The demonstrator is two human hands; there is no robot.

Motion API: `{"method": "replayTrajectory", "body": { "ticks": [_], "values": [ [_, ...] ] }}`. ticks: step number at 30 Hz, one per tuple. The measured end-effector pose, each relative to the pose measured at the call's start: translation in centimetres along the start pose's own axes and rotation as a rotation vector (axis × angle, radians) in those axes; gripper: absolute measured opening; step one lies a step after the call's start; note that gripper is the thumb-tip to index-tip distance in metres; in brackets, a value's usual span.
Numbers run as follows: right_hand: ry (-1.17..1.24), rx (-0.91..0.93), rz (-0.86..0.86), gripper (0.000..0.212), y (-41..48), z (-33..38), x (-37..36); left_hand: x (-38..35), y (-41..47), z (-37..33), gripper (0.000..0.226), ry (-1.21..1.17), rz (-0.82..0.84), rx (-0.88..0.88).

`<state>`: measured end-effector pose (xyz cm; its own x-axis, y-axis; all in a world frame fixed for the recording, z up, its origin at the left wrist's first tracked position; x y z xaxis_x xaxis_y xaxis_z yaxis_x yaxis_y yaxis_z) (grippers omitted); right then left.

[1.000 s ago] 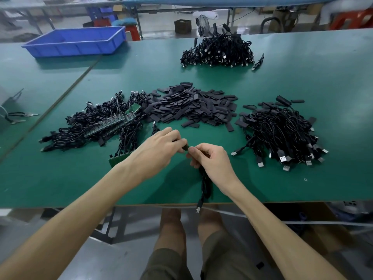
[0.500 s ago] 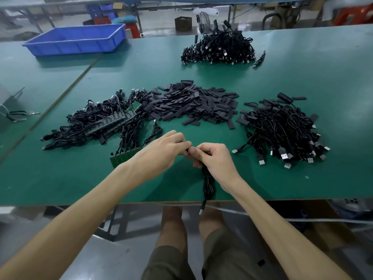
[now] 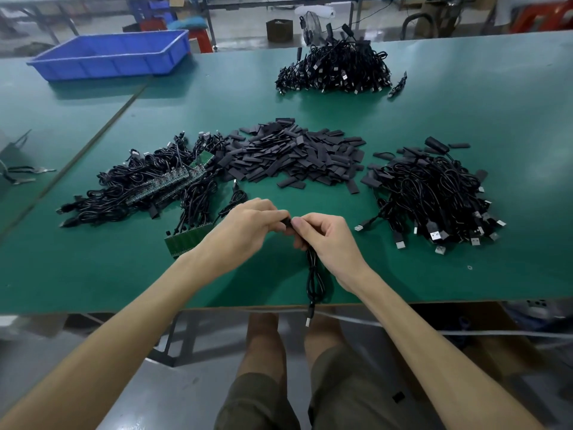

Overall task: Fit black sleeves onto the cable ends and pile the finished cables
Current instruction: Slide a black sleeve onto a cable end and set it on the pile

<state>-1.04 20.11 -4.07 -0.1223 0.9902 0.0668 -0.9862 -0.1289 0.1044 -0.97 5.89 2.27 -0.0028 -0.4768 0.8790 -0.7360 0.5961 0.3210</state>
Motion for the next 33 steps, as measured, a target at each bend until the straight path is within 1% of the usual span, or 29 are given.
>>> {"method": "replayTrajectory", "body": {
  "ticks": [4, 9, 17, 21, 23, 24, 26, 27, 30, 33],
  "values": [
    [0.019, -0.006, -0.001, 0.026, 0.0, 0.1, 0.0, 0.1, 0.0, -0.8, 0.033, 0.123, -0.037, -0.079],
    [0.01, -0.007, -0.016, 0.026, 0.0, 0.2, 0.1, 0.2, 0.1, -1.4, 0.031, 0.209, -0.04, -0.142],
    [-0.046, -0.007, 0.016, 0.03, 0.0, 0.5, -0.2, -0.1, -0.1, -1.3, 0.035, 0.201, -0.052, -0.163],
    [-0.044, -0.013, 0.004, 0.03, -0.1, 0.5, -0.1, -0.3, 0.1, -0.6, 0.036, 0.119, -0.057, -0.135],
    [-0.028, -0.015, -0.009, 0.029, -0.1, 0.5, 0.0, -0.2, 0.4, -0.2, 0.034, 0.044, -0.067, -0.078],
    [-0.023, -0.014, -0.018, 0.028, -0.1, 0.5, 0.1, -0.1, 0.5, 0.1, 0.028, -0.016, -0.078, -0.026],
    [-0.008, -0.01, -0.031, 0.029, 0.0, 0.4, 0.3, 0.2, 0.7, 1.0, 0.019, -0.209, -0.097, 0.115],
    [0.004, -0.009, -0.035, 0.03, 0.0, 0.4, 0.4, 0.2, 0.7, 1.5, 0.018, -0.341, -0.084, 0.177],
    [0.044, -0.002, -0.051, 0.029, 0.1, 0.3, 0.6, 0.1, 0.5, 2.5, 0.021, -0.699, -0.017, 0.264],
    [0.064, -0.001, -0.057, 0.03, 0.1, 0.3, 0.6, 0.1, 0.0, 3.3, 0.026, -0.914, 0.053, 0.314]
  ]
}}
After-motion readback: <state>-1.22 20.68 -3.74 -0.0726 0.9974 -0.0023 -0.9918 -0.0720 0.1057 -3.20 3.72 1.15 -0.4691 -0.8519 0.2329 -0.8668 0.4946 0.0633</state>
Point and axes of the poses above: each hand's wrist, its own y-axis towards the middle knuckle, its own x-axis out of the back of the hand, z = x × y, the point moved 7 cm from there along y, towards the middle knuckle, and after that the axes turned 2 degrees about y, right-handed, at the moved point
